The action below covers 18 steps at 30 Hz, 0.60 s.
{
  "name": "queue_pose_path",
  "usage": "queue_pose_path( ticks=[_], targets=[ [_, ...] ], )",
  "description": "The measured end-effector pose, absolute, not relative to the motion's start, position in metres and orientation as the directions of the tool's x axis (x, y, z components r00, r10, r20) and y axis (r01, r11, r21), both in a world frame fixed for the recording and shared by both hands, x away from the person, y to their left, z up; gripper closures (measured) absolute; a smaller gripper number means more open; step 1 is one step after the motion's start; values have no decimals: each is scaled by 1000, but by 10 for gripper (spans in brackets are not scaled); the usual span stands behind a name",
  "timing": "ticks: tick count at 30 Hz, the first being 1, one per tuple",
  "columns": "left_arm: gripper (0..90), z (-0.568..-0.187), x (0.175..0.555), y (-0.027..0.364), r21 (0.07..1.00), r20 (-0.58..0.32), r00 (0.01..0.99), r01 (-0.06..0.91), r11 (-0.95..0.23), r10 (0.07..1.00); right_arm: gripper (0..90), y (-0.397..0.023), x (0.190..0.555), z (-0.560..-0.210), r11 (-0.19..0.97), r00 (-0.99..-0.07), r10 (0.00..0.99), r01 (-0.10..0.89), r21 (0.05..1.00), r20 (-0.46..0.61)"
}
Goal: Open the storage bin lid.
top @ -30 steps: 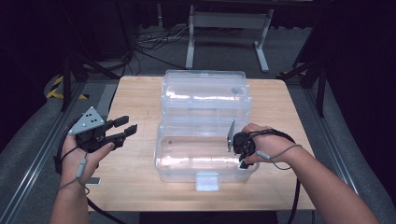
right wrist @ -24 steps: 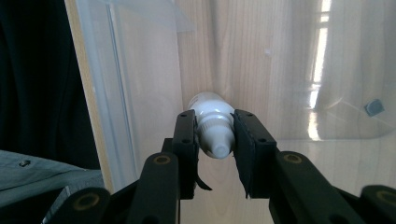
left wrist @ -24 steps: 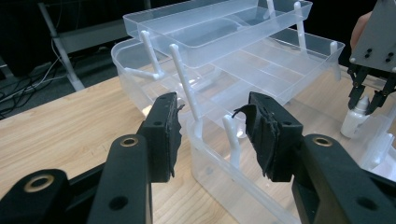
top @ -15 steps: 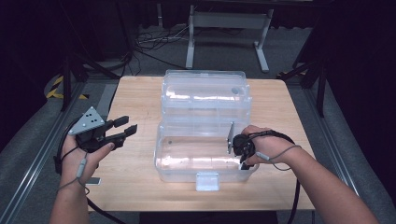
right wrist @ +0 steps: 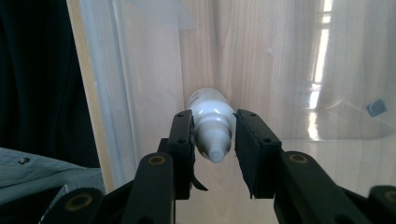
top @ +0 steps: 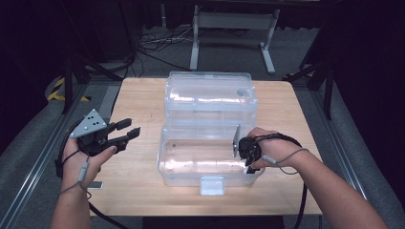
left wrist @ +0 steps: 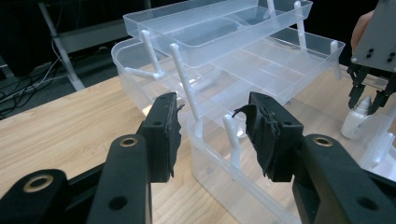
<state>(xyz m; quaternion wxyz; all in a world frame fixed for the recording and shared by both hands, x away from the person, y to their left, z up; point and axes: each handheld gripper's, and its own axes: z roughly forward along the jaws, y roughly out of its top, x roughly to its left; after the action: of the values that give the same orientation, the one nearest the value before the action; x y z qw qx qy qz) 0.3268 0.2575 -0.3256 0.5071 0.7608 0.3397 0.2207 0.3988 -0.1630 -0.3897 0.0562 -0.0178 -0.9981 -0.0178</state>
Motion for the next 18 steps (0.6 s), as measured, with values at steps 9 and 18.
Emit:
queue_pose_path(
  ticks=[9, 18],
  targets=[
    [542, -326, 327, 258, 921, -9, 671, 294, -254, 741, 662, -162, 393, -378, 997, -995, 26, 32, 64, 93],
    [523, -326, 329, 254, 921, -13, 679, 294, -256, 734, 651, -166, 383, -342, 986, -998, 37, 43, 161, 41]
  ],
)
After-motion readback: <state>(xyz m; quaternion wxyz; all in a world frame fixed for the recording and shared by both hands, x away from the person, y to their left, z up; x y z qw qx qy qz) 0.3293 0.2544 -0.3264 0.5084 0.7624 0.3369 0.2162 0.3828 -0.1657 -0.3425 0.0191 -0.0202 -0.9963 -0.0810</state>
